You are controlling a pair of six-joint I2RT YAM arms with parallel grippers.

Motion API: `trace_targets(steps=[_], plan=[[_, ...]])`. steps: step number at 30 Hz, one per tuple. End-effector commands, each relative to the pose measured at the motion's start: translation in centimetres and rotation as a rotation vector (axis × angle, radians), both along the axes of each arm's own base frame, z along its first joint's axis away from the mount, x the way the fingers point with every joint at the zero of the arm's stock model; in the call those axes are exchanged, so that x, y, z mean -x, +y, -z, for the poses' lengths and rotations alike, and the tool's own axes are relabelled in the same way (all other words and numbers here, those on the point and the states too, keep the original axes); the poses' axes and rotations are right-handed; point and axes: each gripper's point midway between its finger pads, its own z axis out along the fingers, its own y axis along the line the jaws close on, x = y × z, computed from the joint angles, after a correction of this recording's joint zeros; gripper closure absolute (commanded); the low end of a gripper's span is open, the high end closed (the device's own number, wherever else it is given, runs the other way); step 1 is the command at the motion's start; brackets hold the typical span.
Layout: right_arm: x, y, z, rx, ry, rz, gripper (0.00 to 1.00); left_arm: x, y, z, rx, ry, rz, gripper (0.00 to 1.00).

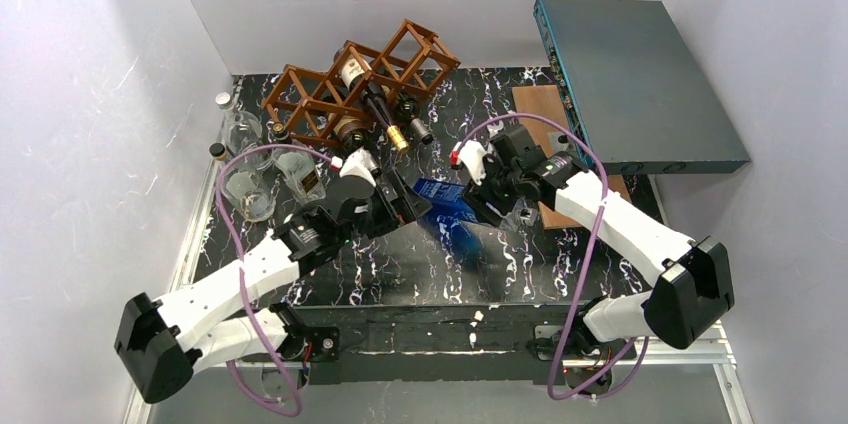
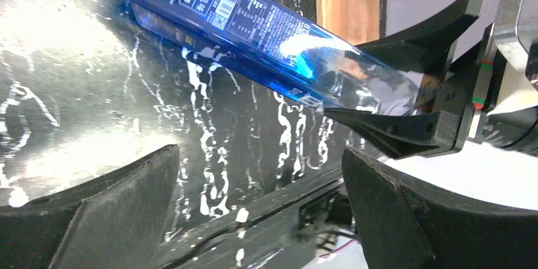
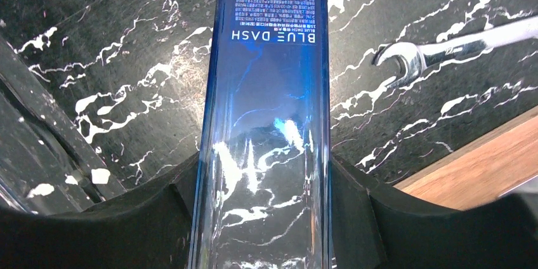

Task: Take the wine bottle off the wine rack
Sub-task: Place the wine bottle at the center of the board.

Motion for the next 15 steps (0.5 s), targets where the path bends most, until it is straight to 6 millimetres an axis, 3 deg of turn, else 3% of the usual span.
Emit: trace_targets(steps=[1, 8, 11, 15], plan=[[-2.3, 3.2, -6.3, -0.074, -0.226, -0.125, 0.99, 1.6, 2.9, -0.5, -0.235, -0.125, 0.153, 0.02], [-1.1, 3.7, -7.6, -0.014, -0.271, -0.272, 0.99, 4.5, 3.2, -2.7, -0.398, -0.480, 0.572, 0.02], [-0.3, 4.1, -7.7, -0.010, -0.266, -0.326, 0.99, 5.1, 3.2, -1.9, -0.482, -0.701, 0.744, 0.02], [0.6, 4.5, -7.6, -0.004, -0.262, -0.392, 0.99, 4.4, 2.3, -1.1, -0.576, -0.994, 0.860, 0.02]])
